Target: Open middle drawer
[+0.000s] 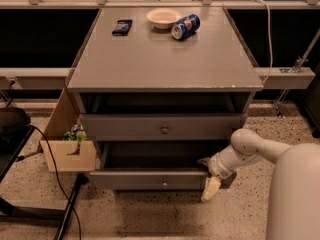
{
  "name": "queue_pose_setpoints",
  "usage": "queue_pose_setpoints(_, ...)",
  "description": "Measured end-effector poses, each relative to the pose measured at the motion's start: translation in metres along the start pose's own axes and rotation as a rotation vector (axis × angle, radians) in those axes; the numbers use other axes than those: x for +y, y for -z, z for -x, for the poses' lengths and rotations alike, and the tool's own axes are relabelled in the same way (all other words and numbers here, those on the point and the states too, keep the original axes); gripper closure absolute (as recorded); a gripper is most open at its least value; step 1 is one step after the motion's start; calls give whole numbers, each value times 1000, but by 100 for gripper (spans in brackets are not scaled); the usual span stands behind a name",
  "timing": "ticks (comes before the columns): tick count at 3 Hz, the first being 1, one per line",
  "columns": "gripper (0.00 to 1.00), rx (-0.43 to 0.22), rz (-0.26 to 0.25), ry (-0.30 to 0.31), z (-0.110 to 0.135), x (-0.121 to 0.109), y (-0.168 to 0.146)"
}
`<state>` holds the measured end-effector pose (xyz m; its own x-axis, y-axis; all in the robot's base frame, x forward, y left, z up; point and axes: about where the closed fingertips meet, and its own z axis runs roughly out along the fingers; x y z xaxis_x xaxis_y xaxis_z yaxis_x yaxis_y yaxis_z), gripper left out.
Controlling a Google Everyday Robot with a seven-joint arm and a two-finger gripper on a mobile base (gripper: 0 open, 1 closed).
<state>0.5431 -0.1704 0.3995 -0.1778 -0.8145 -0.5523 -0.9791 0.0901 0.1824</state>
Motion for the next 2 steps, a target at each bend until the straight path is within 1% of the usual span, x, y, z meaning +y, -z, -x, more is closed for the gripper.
queue_pose_setpoints(1,0,-4,20,-19,-8,-7,-9)
queue_pose_setpoints(2,0,-5,26,-28,-8,-7,-8)
